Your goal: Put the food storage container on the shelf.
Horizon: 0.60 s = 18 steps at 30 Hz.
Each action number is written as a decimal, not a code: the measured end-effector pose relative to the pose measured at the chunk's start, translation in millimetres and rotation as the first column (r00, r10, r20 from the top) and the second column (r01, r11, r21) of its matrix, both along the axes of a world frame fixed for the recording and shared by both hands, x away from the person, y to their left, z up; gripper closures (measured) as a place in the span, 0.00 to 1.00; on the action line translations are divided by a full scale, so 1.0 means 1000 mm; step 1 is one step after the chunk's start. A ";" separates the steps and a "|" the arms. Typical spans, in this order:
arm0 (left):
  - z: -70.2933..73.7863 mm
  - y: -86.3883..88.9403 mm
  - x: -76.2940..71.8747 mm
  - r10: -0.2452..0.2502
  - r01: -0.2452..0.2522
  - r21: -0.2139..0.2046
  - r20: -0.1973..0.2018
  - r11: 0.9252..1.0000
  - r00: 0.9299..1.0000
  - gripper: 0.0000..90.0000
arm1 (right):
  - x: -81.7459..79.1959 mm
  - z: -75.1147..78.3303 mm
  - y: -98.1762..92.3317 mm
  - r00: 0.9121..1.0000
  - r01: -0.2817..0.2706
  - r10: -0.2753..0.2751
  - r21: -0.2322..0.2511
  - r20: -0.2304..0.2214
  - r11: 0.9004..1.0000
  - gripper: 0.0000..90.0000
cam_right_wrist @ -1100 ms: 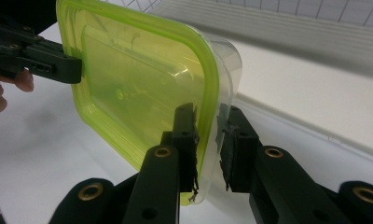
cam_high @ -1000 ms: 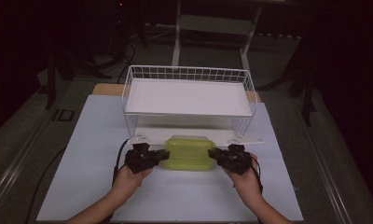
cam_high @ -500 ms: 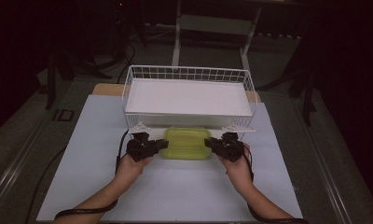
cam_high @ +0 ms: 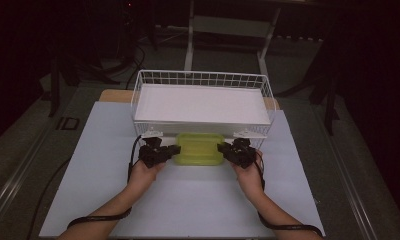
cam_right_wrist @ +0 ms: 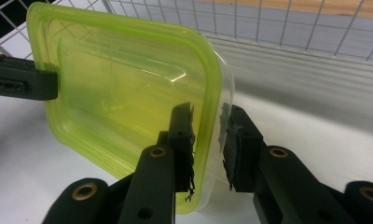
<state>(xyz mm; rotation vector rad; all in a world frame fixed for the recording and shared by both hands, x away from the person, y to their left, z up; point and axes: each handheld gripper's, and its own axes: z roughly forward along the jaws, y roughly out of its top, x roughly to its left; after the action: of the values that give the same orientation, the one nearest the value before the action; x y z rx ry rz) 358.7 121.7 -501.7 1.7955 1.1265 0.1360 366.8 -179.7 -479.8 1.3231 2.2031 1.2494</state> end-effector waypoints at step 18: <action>0.000 -0.003 0.006 0.034 -0.035 -0.008 -0.016 0.999 0.999 0.89 | 0.002 -0.001 0.001 0.999 0.028 -0.028 -0.014 0.023 1.000 0.85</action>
<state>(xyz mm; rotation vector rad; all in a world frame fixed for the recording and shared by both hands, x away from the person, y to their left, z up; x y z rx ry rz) 365.2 119.1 -501.2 1.7733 1.1683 0.1373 368.9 -178.4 -481.3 1.3231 2.1666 1.2310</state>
